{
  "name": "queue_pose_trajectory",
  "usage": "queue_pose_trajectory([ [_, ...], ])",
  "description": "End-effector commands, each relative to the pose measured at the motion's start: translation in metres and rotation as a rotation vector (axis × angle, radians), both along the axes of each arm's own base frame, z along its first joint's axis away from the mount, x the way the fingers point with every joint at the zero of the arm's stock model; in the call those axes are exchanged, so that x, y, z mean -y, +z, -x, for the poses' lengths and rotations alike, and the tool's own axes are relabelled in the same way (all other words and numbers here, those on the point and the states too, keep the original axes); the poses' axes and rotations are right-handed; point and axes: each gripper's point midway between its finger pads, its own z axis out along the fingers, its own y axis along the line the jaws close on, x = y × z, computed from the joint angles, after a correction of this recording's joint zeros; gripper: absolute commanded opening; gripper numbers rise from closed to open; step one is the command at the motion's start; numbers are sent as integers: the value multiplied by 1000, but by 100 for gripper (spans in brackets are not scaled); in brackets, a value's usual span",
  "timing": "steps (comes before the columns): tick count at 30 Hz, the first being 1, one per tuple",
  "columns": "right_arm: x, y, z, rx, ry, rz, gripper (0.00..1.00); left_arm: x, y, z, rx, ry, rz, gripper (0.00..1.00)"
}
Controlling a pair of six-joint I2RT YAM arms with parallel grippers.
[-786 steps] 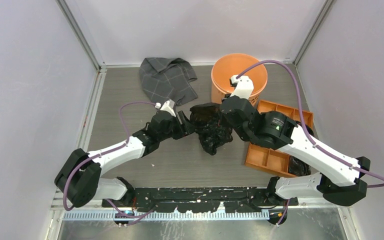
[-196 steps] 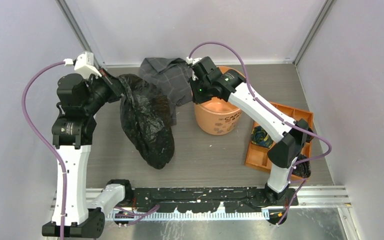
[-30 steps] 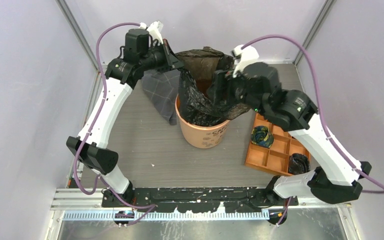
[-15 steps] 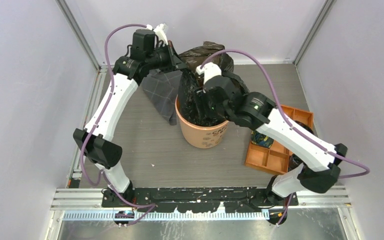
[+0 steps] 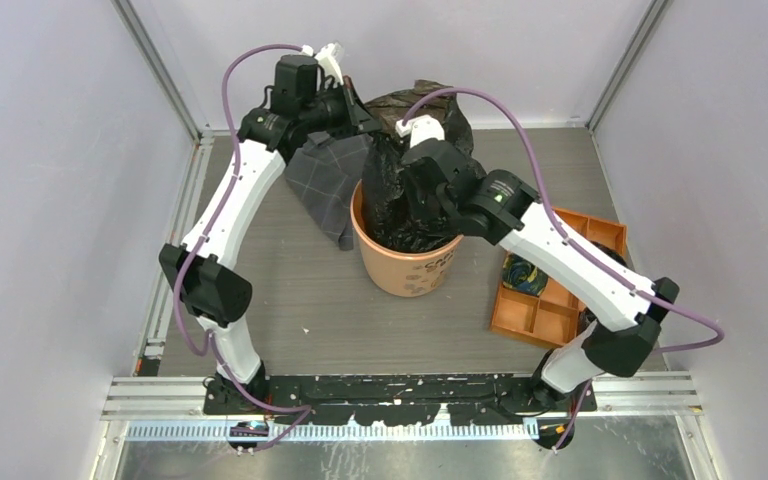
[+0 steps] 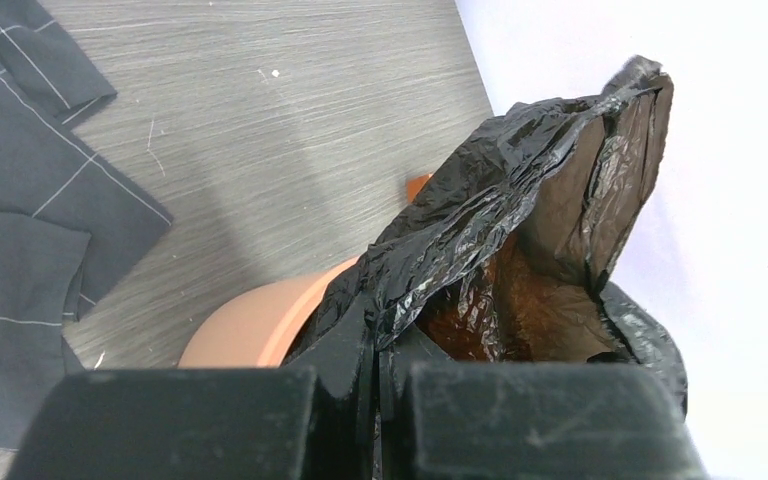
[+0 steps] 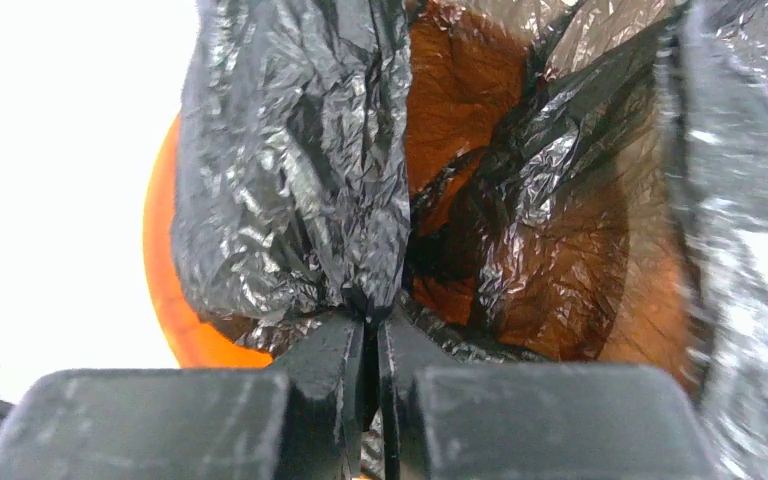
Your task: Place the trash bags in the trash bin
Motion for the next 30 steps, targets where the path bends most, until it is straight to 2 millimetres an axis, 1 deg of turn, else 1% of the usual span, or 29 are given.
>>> queue_pose_trajectory([
  [1, 2, 53, 26, 45, 65, -126, 12, -1, 31, 1, 96, -34, 42, 0],
  [4, -9, 55, 45, 5, 142, -143, 12, -8, 37, 9, 102, -36, 42, 1],
  [8, -28, 49, 65, -60, 230, -137, 12, -16, 40, 21, 99, -39, 18, 1],
  [9, -32, 45, 68, -80, 241, -135, 13, -17, 41, 23, 101, -39, 16, 2],
  [11, -40, 39, 70, -101, 245, -130, 18, -19, 42, 29, 95, -39, 13, 9],
  [13, -46, 37, 69, -109, 247, -132, 21, -22, 43, 35, 98, -32, 20, 28],
  [14, -49, 37, 68, -108, 245, -140, 26, -26, 48, 39, 109, -14, 22, 38],
  [15, -51, 37, 68, -112, 246, -143, 33, -28, 48, 41, 109, -5, 19, 47],
  [16, -54, 38, 69, -114, 253, -154, 37, -33, 52, 45, 120, 15, 16, 52],
  [18, -58, 38, 71, -118, 266, -168, 44, -41, 56, 53, 132, 37, 4, 60],
  [20, -60, 39, 73, -112, 270, -186, 54, -49, 57, 61, 138, 62, -7, 66],
  [23, -63, 44, 77, -104, 284, -225, 63, -57, 56, 73, 142, 76, -19, 69],
  [25, -68, 46, 81, -114, 305, -249, 64, -61, 50, 79, 133, 85, -40, 70],
  [28, -78, 46, 88, -125, 332, -272, 64, -66, 36, 85, 114, 94, -72, 70],
  [30, -82, 45, 90, -127, 337, -274, 62, -67, 24, 90, 90, 91, -83, 70],
])
